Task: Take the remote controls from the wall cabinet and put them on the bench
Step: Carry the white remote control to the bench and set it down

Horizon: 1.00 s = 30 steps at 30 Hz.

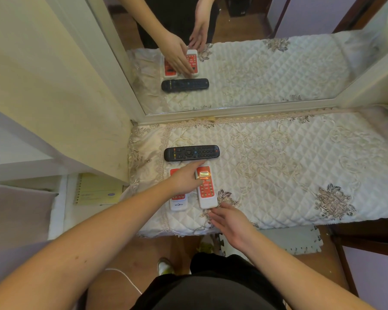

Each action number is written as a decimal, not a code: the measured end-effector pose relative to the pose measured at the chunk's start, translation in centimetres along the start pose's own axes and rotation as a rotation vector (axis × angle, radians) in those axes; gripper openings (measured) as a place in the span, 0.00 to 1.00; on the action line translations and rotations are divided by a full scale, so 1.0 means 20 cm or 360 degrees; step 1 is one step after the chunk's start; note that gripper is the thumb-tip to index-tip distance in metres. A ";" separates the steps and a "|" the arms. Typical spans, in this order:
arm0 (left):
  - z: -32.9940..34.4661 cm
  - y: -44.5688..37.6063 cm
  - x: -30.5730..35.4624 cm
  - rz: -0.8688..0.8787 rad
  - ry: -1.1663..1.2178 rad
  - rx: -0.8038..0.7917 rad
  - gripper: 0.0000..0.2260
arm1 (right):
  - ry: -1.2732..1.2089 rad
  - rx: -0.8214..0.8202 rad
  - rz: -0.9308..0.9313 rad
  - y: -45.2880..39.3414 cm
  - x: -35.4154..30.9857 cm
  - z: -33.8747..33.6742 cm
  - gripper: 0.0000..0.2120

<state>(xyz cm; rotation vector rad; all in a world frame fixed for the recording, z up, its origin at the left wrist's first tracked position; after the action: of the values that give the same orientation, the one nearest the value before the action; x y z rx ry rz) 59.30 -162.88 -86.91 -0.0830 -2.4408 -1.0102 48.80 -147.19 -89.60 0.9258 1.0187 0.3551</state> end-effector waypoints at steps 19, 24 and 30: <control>-0.19 0.53 -0.12 0.0054 -0.0185 0.0567 0.23 | 0.1886 -0.0519 -0.1004 0.09 -0.43 0.19 0.18; -0.20 0.68 -0.14 -0.0018 -0.0656 0.0790 0.25 | 0.2642 -0.0599 -0.1608 0.17 -0.46 0.35 0.23; -0.20 0.88 -0.17 -0.0126 -0.0851 0.0982 0.27 | 0.2837 -0.0590 -0.2024 0.34 -0.44 0.50 0.26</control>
<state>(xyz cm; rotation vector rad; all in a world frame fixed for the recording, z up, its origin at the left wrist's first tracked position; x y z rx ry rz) 68.16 -152.43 -74.68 -0.0496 -3.1560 -0.2308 53.84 -153.78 -77.20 -0.8100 2.7220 0.1697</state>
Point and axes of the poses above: each hand's wrist, its own y-axis away from the middle knuckle, its own z-axis out of the palm, x = y × z, the point moved 9 cm from there along -y, towards the middle knuckle, and after that the axes turned 13 degrees about -z, right-handed, at the moved point
